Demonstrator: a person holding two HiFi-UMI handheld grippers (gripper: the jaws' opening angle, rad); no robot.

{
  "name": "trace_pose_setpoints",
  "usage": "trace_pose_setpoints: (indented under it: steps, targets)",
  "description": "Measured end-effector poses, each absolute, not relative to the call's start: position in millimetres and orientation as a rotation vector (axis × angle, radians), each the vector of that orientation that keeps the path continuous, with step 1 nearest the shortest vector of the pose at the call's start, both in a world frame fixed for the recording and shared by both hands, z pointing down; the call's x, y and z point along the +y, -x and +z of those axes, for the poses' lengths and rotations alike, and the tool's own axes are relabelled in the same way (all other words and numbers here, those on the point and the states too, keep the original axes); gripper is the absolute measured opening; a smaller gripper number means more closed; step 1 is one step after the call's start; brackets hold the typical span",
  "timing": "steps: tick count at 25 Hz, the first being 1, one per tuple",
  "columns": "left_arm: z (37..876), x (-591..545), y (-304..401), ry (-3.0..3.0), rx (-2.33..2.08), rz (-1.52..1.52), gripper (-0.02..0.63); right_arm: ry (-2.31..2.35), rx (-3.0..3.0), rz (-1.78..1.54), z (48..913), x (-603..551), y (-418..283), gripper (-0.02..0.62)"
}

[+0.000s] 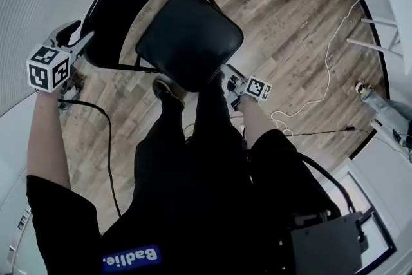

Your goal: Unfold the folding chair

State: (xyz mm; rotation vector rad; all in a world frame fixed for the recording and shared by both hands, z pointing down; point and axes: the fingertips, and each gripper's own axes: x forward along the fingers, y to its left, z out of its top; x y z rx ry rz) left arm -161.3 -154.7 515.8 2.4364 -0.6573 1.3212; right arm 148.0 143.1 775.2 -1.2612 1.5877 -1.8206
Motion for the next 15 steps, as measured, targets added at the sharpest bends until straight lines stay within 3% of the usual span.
trace_pose_setpoints:
  steps: [15]
  targets:
    - [455.1,-64.3,138.2,-2.494,-0.592,1.194,0.21,1.141,1.918,-1.729,610.9,108.4,-99.7,0.288]
